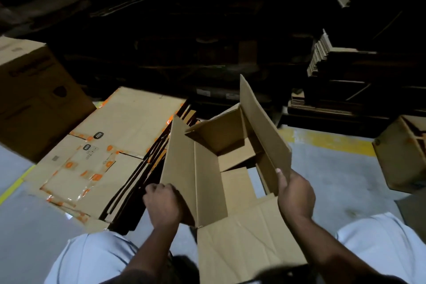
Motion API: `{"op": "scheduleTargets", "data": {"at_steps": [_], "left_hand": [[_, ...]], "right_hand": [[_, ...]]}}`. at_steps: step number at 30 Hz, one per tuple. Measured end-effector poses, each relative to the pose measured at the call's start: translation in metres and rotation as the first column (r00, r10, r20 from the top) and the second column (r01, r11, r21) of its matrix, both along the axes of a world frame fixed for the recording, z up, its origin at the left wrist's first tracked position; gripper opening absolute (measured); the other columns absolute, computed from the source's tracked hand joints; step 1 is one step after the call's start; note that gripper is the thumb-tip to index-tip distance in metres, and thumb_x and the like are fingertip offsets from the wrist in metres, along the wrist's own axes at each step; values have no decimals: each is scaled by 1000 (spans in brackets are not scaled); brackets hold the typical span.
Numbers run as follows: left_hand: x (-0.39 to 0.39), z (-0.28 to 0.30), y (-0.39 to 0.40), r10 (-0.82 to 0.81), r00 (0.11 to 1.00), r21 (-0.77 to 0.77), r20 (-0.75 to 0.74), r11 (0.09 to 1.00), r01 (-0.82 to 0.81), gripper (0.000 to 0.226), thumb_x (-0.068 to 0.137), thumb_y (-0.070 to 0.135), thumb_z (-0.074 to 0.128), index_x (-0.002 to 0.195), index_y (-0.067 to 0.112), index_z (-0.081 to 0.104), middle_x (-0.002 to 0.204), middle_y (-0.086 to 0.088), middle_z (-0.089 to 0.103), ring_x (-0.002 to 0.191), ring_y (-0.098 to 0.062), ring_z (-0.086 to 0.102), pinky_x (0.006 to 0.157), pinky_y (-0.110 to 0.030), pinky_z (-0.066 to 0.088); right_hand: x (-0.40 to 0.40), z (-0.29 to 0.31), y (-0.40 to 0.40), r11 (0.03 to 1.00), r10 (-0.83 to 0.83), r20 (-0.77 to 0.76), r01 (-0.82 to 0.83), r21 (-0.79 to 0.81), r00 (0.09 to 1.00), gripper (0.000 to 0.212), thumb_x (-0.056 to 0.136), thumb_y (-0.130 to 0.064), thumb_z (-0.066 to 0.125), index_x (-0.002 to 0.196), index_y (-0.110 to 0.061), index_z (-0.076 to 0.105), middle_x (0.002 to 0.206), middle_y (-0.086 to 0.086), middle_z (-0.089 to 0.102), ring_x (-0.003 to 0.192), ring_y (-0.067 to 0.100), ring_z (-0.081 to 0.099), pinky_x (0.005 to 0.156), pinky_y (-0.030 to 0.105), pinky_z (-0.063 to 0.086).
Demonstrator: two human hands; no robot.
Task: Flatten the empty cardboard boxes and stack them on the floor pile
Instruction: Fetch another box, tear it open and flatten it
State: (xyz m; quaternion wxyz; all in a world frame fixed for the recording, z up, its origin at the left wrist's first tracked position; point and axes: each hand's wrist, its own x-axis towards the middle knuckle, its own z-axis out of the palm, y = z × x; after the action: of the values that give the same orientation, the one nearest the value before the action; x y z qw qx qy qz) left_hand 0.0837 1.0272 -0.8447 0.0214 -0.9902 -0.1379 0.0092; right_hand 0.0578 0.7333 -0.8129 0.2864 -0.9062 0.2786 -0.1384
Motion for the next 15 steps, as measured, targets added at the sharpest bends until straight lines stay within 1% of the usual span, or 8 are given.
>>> {"op": "scheduleTargets", "data": {"at_steps": [2, 4, 6, 7, 8, 9, 12, 15], "left_hand": [[2, 5, -13, -139, 989, -7, -53, 990, 139, 35, 92, 30, 59, 125, 19, 64, 126, -3, 67, 130, -29, 43, 102, -34, 37], [3, 12, -31, -209, 976, 23, -66, 977, 211, 53, 94, 50, 57, 136, 18, 58, 140, -5, 60, 146, -31, 31, 119, -39, 19], [1, 15, -53, -245, 967, -334, -65, 919, 210, 63, 96, 60, 51, 143, 19, 51, 147, -4, 53, 147, -25, 31, 120, -39, 22], [-1, 18, -65, -239, 966, -640, -103, 759, 119, 67, 94, 63, 52, 146, 22, 47, 149, -1, 51, 142, -20, 39, 114, -35, 32], [-3, 22, -77, -269, 950, -866, -157, 500, -2, 71, 90, 66, 55, 148, 27, 44, 150, 2, 50, 138, -15, 44, 109, -32, 38], [-6, 27, -91, -336, 926, -951, -174, 300, -70, 76, 85, 71, 59, 148, 32, 44, 150, 5, 50, 135, -11, 47, 107, -30, 39], [-15, 32, -125, -485, 861, -988, -154, 71, -138, 75, 76, 73, 68, 137, 30, 56, 137, 8, 63, 125, -2, 58, 106, -25, 43], [-21, 18, -147, -297, 894, -917, -337, -111, -382, 65, 81, 68, 68, 123, 18, 70, 117, 5, 74, 108, -6, 69, 91, -23, 50]], "right_hand": [[-2, 11, 3, 998, -13, 77, 18, -66, 997, 33, 100, -31, 56, 92, -4, 72, 70, 15, 66, 63, 36, 61, 55, 33, 42], [-5, 21, 5, 985, 26, 151, 1, -174, 988, 17, 95, -21, 66, 97, -6, 74, 69, 14, 67, 60, 36, 62, 55, 31, 40], [-10, 24, 6, 972, 88, 118, -60, -227, 989, 28, 86, -13, 74, 114, -13, 72, 84, 10, 73, 73, 32, 67, 61, 32, 44], [-12, 23, 8, 965, 129, 72, -108, -239, 989, 44, 80, -11, 78, 122, -18, 69, 94, 5, 74, 81, 28, 69, 65, 33, 50], [-14, 20, 10, 956, 177, 31, -164, -244, 984, 58, 72, -8, 83, 127, -21, 67, 102, 1, 75, 86, 23, 70, 68, 32, 54], [-16, 16, 14, 941, 220, 14, -209, -266, 975, 68, 65, -7, 88, 128, -21, 67, 107, 0, 75, 90, 20, 71, 69, 32, 56], [-20, 2, 30, 909, 361, -12, -355, -217, 932, 54, 81, -11, 78, 132, -18, 64, 123, 0, 70, 108, 19, 68, 82, 32, 55], [-17, -16, 48, 843, 521, -150, -534, -59, 840, 30, 98, -14, 45, 122, -14, 64, 120, 8, 67, 114, 25, 63, 101, 37, 44]]}}
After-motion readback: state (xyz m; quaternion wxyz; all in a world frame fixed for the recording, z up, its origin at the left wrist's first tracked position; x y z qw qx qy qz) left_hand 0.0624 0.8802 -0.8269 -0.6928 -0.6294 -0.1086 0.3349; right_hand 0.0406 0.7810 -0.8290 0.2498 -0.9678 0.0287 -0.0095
